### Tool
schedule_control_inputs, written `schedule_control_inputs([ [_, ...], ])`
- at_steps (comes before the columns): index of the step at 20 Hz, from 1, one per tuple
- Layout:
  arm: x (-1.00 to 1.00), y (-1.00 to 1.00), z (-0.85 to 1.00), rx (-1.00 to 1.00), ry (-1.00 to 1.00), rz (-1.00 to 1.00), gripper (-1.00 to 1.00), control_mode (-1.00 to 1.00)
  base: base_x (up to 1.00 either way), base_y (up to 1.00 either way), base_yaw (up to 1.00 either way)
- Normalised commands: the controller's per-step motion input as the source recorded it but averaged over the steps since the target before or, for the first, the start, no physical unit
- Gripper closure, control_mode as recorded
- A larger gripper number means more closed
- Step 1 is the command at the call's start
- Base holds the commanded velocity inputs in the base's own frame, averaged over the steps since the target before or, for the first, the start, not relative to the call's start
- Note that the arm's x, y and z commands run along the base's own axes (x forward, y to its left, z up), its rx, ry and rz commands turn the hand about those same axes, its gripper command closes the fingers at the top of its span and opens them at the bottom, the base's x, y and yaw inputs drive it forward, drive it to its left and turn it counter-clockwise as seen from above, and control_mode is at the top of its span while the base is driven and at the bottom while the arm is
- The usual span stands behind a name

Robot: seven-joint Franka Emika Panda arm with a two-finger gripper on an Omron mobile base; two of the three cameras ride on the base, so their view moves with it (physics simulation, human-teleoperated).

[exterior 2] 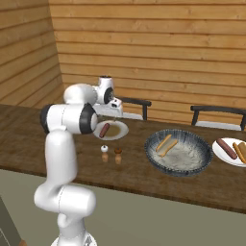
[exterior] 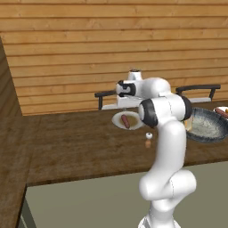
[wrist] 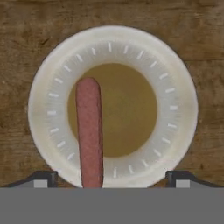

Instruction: Place one bun and one sausage from the bowl on each plate.

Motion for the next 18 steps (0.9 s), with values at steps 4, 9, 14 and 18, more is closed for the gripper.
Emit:
schedule_control_inputs([
  [4, -1.0, -0.92, 0.65, 0.0, -0.3, -0.09, -1.0, -1.0, 0.0, 0.0, 0.0],
  [9, -1.0, -0.63, 0.48, 0.0, -0.41, -0.03, -1.0, -1.0, 0.0, 0.0, 0.0],
  [14, -0.91, -0.59, 0.73, 0.01, -0.43, -0.04, -1.0, -1.0, 0.0, 0.0, 0.0],
  [18, -0.03, -1.0, 0.74, 0.22, 0.01, -0.09, -1.0, -1.0, 0.0, 0.0, 0.0],
])
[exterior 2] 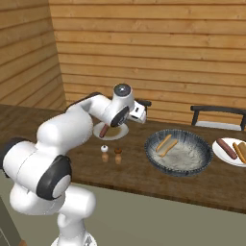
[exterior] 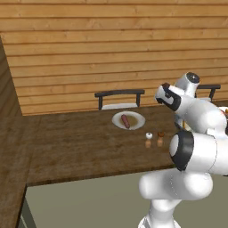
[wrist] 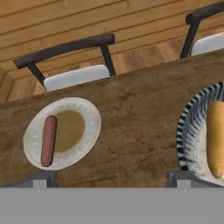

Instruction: Place one bun and one sausage from the bowl on each plate.

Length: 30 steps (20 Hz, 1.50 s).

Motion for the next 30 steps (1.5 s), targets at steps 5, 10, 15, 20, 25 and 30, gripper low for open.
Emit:
schedule_control_inputs([
  [5, 0.0, -1.0, 0.59, 0.23, 0.16, -0.07, -1.0, -1.0, 0.0, 0.0, 0.0],
  [10, -0.41, -0.9, -0.44, 0.03, 0.02, -0.01, -1.0, -1.0, 0.0, 0.0, 0.0],
  [15, -0.01, -0.52, -0.77, 0.0, 0.04, 0.0, -1.0, -1.0, 0.0, 0.0, 0.0],
  [20, 0.01, -0.25, -0.33, 0.0, 0.1, 0.0, -1.0, -1.0, 0.0, 0.0, 0.0],
  [25, 0.05, -0.26, -0.36, 0.0, 0.16, 0.0, -1.0, -1.0, 0.0, 0.0, 0.0],
  [30, 0.18, -0.12, -0.27, 0.1, 0.02, 0.02, -1.0, -1.0, 0.0, 0.0, 0.0],
])
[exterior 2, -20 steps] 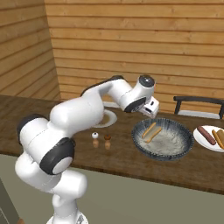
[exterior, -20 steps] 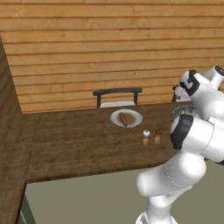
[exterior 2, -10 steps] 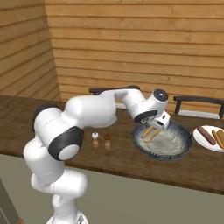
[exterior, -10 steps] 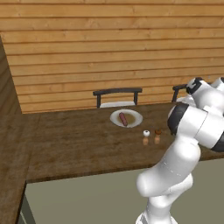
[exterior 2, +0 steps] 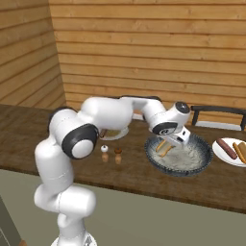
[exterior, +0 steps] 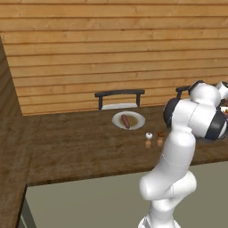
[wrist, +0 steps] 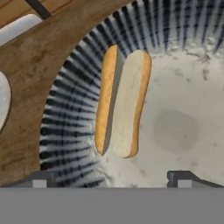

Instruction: Place one bun and one sausage from the bowl on each plate.

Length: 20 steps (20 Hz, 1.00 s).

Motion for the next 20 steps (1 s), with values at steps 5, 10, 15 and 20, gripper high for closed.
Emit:
schedule_control_inputs([
  [5, 0.18, -0.01, -0.25, 0.07, 0.04, 0.02, -1.0, -1.0, 0.0, 0.0, 0.0],
  [10, 0.09, -0.01, -0.18, 0.01, 0.03, 0.02, -1.0, -1.0, 0.0, 0.0, 0.0],
  [15, 0.03, 0.0, -0.3, 0.0, 0.0, 0.02, -1.0, -1.0, 0.0, 0.0, 0.0],
  [20, 0.0, 0.07, -0.27, 0.0, -0.02, 0.01, -1.0, -1.0, 0.0, 0.0, 0.0],
])
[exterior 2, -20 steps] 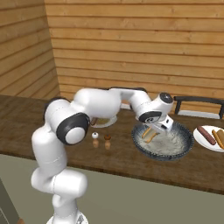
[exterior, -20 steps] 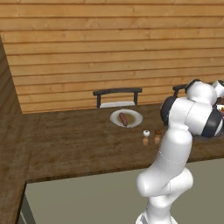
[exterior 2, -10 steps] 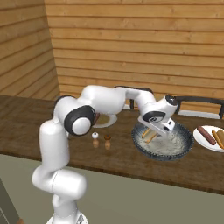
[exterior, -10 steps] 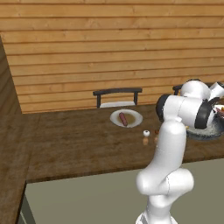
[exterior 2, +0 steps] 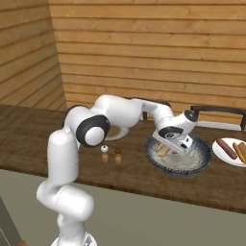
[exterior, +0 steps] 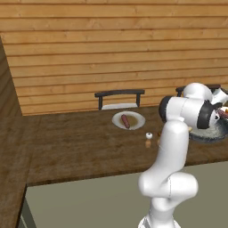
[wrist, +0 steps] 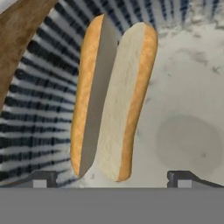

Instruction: Place one bun and one sausage from the bowl on each plate.

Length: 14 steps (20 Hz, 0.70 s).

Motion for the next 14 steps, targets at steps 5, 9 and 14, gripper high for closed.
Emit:
schedule_control_inputs([
  [5, 0.0, 0.03, 0.0, 0.0, -0.1, 0.0, -1.0, -1.0, 0.0, 0.0, 0.0],
  [9, 0.0, 0.01, 0.0, 0.0, -0.1, 0.0, -1.0, -1.0, 0.0, 0.0, 0.0],
  [14, 0.04, 0.07, 0.0, 0.0, 0.0, 0.0, -1.0, -1.0, 0.0, 0.0, 0.0],
])
